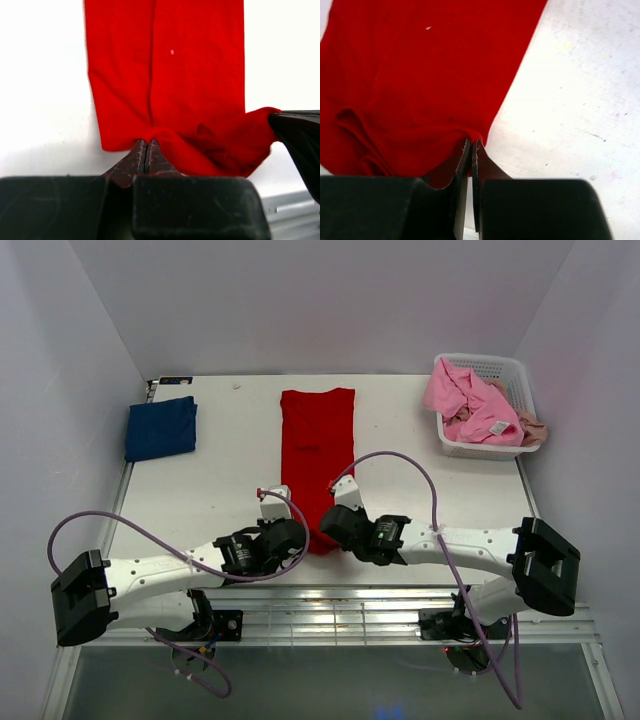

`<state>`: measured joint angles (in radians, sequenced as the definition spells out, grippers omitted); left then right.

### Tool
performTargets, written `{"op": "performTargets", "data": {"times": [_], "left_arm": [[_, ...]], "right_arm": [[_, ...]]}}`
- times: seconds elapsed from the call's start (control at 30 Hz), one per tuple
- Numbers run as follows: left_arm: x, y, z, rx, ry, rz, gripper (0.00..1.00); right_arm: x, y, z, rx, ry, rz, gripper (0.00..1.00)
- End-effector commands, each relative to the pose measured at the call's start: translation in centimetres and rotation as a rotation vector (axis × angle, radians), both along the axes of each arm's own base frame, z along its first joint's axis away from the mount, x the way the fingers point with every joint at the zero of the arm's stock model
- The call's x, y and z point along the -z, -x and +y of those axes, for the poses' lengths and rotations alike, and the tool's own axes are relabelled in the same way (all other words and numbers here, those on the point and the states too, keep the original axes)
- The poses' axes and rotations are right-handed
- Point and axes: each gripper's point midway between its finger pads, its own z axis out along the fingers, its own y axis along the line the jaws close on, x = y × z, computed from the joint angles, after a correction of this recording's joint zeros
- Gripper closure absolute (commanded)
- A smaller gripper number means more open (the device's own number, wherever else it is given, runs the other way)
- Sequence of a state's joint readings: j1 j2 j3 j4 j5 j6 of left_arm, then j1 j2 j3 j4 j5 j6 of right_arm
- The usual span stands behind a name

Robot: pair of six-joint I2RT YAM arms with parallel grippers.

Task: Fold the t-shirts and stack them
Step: Fold the folded rectangular tshirt in 1/3 of the way

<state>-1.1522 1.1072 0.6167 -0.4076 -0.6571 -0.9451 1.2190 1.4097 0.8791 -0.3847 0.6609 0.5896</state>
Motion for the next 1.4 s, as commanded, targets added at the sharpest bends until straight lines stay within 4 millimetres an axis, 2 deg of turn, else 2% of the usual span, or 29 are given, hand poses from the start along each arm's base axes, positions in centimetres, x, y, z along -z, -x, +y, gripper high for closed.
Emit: {"op": "performTargets", "data": {"times": [0.0, 0.03, 0.1, 0.13, 0.2, 0.23, 0.3, 0.33, 0.4, 0.43, 0.47, 0.53, 0.57, 0.63, 0.7, 0.83, 0.87, 1.03, 1.2, 1.37], "left_arm": [[-2.0, -3.0, 0.5, -0.072, 0.01, -0.12, 1.0], [-2.6, -3.6, 0.2, -0.08, 0.036, -0.148, 1.0], [-2.8, -5.0, 1.1, -0.098, 0.014, -0.184, 1.0], [-3.6, -5.9, 0.7, -0.106, 0.048, -0.218, 1.0], [-3.5, -7.5, 1.6, -0.118, 0.025, -0.238, 1.0], [-4.2, -8.3, 0.9, -0.101, 0.069, -0.261, 1.0], [-3.5, -9.7, 1.3, -0.108, 0.051, -0.26, 1.0], [-3.7, -10.3, 0.7, -0.08, 0.058, -0.277, 1.0], [-3.2, -11.8, 0.3, -0.077, 0.039, -0.273, 1.0], [-2.9, -12.2, -0.1, -0.055, 0.022, -0.27, 1.0], [-2.7, -12.8, 0.0, -0.056, 0.012, -0.268, 1.0], [-2.4, -14.0, -0.6, -0.043, -0.003, -0.269, 1.0], [-2.2, -14.5, -0.6, -0.038, -0.004, -0.265, 1.0], [-1.9, -15.6, -0.8, -0.038, -0.014, -0.259, 1.0], [-1.8, -16.5, -0.5, -0.037, -0.021, -0.258, 1.0], [-2.9, -18.1, -0.4, -0.043, -0.007, -0.283, 1.0], [-3.5, -19.1, -0.2, -0.056, 0.002, -0.293, 1.0], [-4.3, -21.7, -0.3, -0.058, -0.001, -0.307, 1.0], [-4.4, -23.8, 0.3, -0.087, -0.001, -0.315, 1.0], [-3.2, -25.5, 0.9, -0.098, -0.004, -0.295, 1.0]], "right_arm": [[-2.1, -3.5, 0.1, 0.038, -0.012, -0.096, 0.92], [-2.1, -4.4, -0.2, 0.041, -0.005, -0.101, 0.92], [-2.3, -5.6, 0.1, 0.04, -0.02, -0.119, 0.92], [-2.0, -6.4, 0.1, 0.046, -0.018, -0.118, 0.92], [-2.3, -7.6, 0.7, 0.026, -0.021, -0.142, 0.92], [-2.0, -8.4, 0.8, 0.029, -0.014, -0.14, 0.92], [-2.3, -9.6, 1.4, 0.019, -0.017, -0.16, 0.92], [-1.7, -10.3, 1.6, 0.016, -0.007, -0.153, 0.92], [-2.2, -11.8, 2.1, 0.009, -0.007, -0.169, 0.92], [-1.7, -12.4, 2.3, 0.008, 0.006, -0.171, 0.92], [-2.4, -13.1, 2.8, 0.008, -0.002, -0.185, 0.92], [-2.0, -14.4, 2.8, 0.008, 0.024, -0.19, 0.92], [-2.8, -15.1, 3.1, 0.008, 0.012, -0.203, 0.92], [-2.7, -16.0, 2.9, 0.008, 0.025, -0.204, 0.92], [-3.8, -17.0, 2.9, 0.017, 0.017, -0.225, 0.92], [-5.1, -18.6, 2.9, 0.012, 0.025, -0.252, 0.92], [-5.3, -19.0, 2.8, 0.014, 0.026, -0.257, 0.92], [-6.4, -21.6, 2.5, 0.024, 0.019, -0.276, 0.92], [-6.6, -23.5, 1.9, 0.024, 0.025, -0.28, 0.92], [-6.3, -25.9, 1.6, 0.03, 0.027, -0.28, 0.92]]}}
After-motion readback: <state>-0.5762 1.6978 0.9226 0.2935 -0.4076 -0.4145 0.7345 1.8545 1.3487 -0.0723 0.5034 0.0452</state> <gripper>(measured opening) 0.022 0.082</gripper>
